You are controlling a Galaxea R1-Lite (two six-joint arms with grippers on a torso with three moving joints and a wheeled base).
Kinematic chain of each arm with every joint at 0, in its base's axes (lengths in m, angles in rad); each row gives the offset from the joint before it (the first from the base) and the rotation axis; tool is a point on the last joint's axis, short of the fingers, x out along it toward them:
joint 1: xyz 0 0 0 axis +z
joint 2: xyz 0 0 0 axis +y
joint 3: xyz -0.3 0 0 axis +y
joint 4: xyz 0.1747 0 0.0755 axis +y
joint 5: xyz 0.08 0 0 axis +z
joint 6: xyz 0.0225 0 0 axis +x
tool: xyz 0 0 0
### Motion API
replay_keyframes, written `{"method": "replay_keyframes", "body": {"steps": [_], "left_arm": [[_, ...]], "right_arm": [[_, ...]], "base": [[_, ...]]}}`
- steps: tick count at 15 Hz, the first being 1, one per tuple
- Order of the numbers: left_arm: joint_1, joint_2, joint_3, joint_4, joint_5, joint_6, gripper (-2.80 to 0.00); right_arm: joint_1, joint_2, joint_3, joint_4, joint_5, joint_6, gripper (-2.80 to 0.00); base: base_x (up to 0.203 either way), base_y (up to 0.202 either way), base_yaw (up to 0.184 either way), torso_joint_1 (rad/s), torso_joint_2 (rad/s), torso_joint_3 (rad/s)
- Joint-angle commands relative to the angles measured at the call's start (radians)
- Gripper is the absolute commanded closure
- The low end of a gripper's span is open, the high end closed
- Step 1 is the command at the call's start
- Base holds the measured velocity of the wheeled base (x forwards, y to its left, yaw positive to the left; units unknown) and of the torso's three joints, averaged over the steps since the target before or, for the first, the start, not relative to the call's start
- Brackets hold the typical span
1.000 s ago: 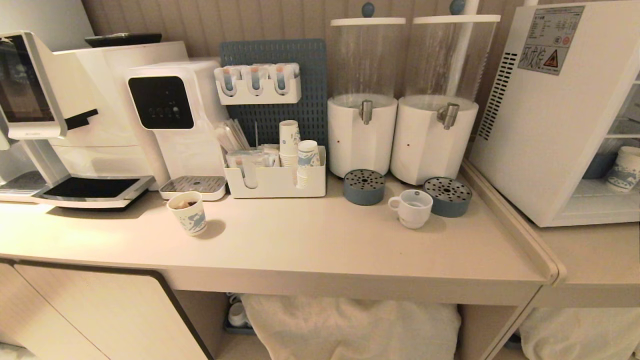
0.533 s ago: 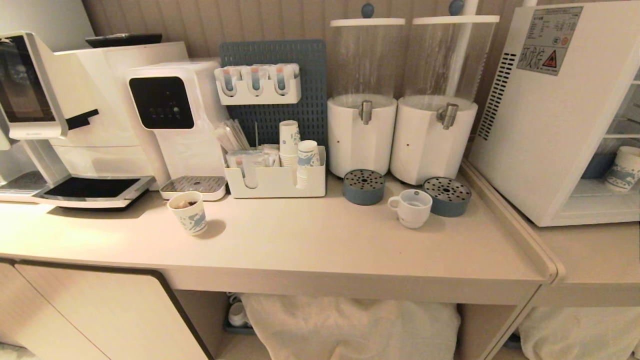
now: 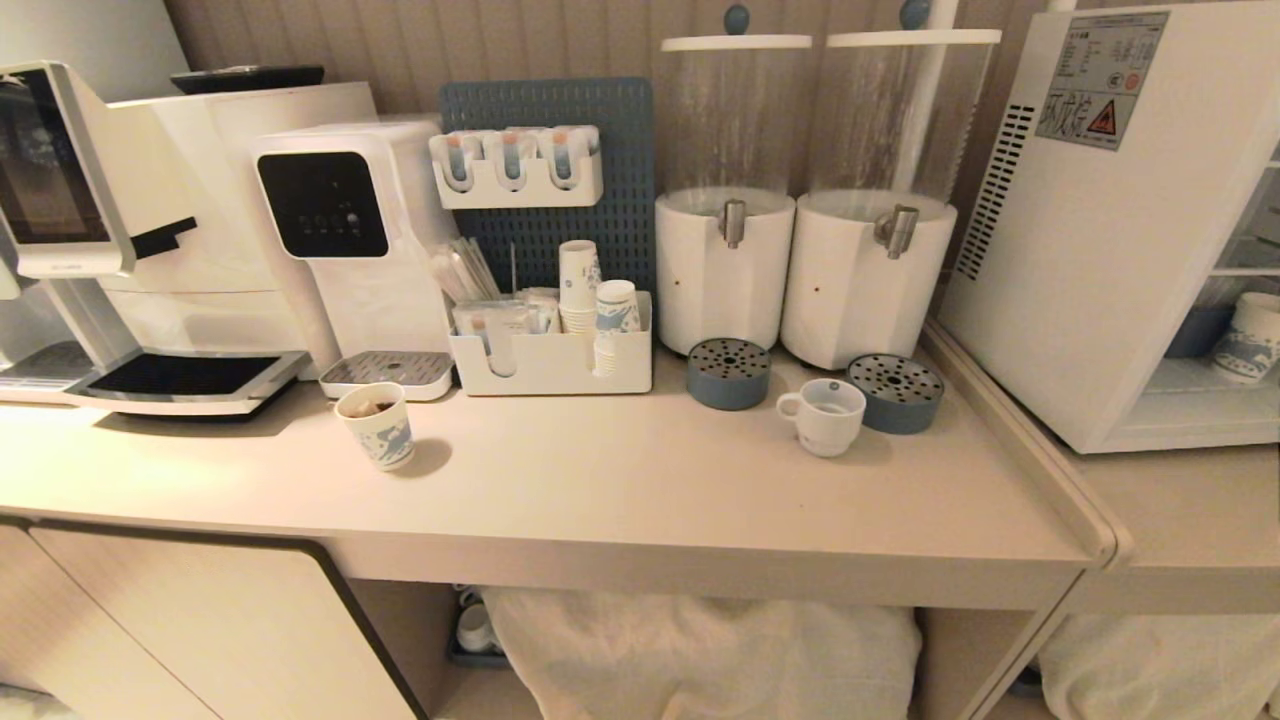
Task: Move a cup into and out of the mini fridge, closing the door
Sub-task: Put the ceramic cup in the freezer
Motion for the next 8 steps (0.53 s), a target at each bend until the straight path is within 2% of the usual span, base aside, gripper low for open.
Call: {"method": "replay_keyframes", "body": {"steps": [1, 2, 3, 4, 6, 8], "left_arm": [[0.001, 0.000, -0.001, 0.000, 0.000, 0.000, 0.00], [0.000, 0.000, 0.000, 0.000, 0.000, -0.003, 0.00], [0.001, 0.000, 0.000, 0.000, 0.000, -0.005, 0.00], [0.001, 0.000, 0.000, 0.000, 0.000, -0.008, 0.00], [0.001, 0.000, 0.000, 0.000, 0.000, -0.008, 0.00], [0.001, 0.000, 0.000, 0.000, 0.000, -0.009, 0.00]], "right_arm": [[-0.151, 0.209, 0.011, 0.004, 0.468, -0.137, 0.00], [-0.192, 0.278, 0.047, -0.013, 0.580, -0.237, 0.00], [-0.212, 0.317, 0.116, -0.070, 0.630, -0.290, 0.00], [-0.211, 0.342, 0.189, -0.165, 0.648, -0.309, 0.00], [-0.150, 0.428, 0.374, -0.548, 0.616, -0.324, 0.00], [-0.052, 0.559, 0.457, -0.750, 0.522, -0.323, 0.00]], "base": [[0.000, 0.000, 0.000, 0.000, 0.00, 0.000], [0.000, 0.000, 0.000, 0.000, 0.00, 0.000], [0.000, 0.000, 0.000, 0.000, 0.00, 0.000], [0.000, 0.000, 0.000, 0.000, 0.00, 0.000], [0.000, 0.000, 0.000, 0.000, 0.00, 0.000], [0.000, 0.000, 0.000, 0.000, 0.00, 0.000]]}}
